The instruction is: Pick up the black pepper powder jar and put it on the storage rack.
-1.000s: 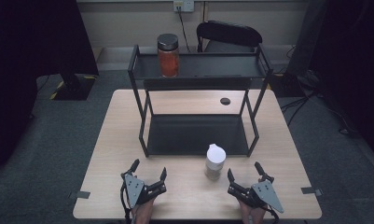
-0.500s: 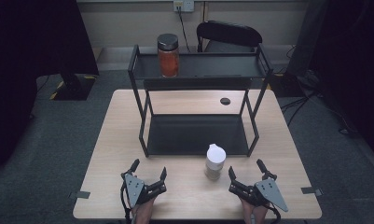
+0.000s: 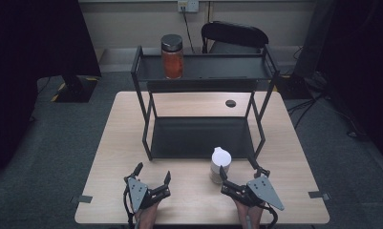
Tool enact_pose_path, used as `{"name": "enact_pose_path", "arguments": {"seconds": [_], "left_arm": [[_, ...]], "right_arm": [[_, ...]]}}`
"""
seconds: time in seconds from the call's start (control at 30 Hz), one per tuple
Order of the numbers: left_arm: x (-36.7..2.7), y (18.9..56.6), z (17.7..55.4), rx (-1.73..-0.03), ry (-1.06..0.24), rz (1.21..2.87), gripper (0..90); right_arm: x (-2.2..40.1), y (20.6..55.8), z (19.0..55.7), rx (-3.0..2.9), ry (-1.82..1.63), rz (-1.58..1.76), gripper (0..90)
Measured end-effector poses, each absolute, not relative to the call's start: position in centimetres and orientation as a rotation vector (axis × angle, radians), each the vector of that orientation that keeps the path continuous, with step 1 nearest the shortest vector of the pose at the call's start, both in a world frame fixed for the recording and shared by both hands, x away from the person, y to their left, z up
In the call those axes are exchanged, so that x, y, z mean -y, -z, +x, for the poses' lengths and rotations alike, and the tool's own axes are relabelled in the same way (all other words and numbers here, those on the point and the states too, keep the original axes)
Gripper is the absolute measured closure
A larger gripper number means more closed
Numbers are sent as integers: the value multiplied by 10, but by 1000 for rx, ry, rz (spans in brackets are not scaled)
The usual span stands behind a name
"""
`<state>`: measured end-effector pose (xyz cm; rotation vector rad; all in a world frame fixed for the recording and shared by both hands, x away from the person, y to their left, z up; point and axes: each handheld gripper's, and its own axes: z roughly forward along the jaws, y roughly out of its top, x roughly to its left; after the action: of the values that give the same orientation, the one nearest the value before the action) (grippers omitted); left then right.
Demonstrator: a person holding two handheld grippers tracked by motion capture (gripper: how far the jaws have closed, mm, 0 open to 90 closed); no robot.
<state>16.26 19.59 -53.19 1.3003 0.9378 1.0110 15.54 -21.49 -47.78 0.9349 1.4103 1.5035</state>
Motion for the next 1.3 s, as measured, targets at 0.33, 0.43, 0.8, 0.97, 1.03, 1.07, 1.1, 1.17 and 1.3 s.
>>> {"name": "enact_pose_path", "arguments": {"seconds": [0.33,0.43,0.8,0.97,1.03,1.07,1.1,1.17,1.3], "left_arm": [[-196,532,163,-937,-1011,1300,2],[-196,532,163,-937,-1011,1300,3],[-196,532,163,-937,-1011,1300,2],[-196,532,163,-937,-1011,1300,2],[-196,532,163,-937,-1011,1300,2],[-196,532,163,-937,-1011,1300,2],[-196,532,163,-937,-1011,1300,2],[-196,532,163,-937,-1011,1300,2],[-196,532,163,-937,-1011,1300,2]], "right_arm": [[202,470,176,-1545,-1463,964,108],[199,470,180,-1565,-1444,979,115],[193,466,193,-1673,-1378,1054,226],[190,466,195,-1684,-1345,1069,250],[189,466,197,-1689,-1340,1070,265],[189,466,197,-1692,-1333,1072,275],[188,466,197,-1690,-1324,1069,283],[188,468,197,-1687,-1328,1070,295],[190,466,198,-1693,-1333,1072,300]]}}
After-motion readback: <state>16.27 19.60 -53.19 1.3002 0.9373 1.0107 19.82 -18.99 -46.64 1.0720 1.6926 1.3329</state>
